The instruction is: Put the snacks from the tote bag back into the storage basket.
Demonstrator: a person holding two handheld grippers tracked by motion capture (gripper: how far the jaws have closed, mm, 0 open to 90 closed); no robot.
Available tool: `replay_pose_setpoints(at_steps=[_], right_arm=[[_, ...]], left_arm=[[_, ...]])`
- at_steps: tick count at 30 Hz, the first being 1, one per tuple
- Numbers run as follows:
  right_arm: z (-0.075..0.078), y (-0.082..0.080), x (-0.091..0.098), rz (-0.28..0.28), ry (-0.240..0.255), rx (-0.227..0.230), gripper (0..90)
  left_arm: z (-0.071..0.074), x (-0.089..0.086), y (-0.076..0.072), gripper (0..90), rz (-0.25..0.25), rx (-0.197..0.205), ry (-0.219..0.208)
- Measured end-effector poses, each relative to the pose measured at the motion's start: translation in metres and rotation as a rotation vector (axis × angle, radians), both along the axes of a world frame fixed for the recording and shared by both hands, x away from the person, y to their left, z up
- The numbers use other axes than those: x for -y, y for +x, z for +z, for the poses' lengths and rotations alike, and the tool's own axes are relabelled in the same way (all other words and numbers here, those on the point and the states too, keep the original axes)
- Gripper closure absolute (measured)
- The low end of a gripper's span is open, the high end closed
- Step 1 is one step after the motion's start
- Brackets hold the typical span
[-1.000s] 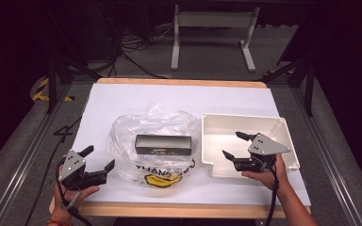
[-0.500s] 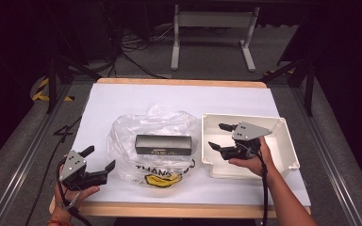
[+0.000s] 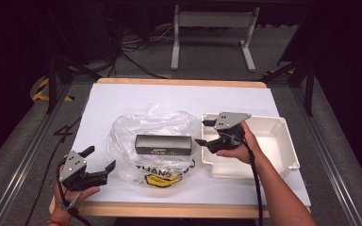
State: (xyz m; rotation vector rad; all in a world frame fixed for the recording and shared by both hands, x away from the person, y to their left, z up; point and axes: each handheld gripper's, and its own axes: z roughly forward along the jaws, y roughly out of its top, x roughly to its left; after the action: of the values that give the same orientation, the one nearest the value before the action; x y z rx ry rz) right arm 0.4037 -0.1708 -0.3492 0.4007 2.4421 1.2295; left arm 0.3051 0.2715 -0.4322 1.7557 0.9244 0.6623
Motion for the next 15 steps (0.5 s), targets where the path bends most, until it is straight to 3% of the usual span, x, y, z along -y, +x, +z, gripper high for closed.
replay_pose_setpoints(at_steps=[15], right_arm=[[-0.004, 0.016, -0.042, 0.106, -0.135, -0.038, 31.9]], left_arm=[[-0.001, 0.0, -0.003, 9.9, -0.003, 0.0, 0.0]])
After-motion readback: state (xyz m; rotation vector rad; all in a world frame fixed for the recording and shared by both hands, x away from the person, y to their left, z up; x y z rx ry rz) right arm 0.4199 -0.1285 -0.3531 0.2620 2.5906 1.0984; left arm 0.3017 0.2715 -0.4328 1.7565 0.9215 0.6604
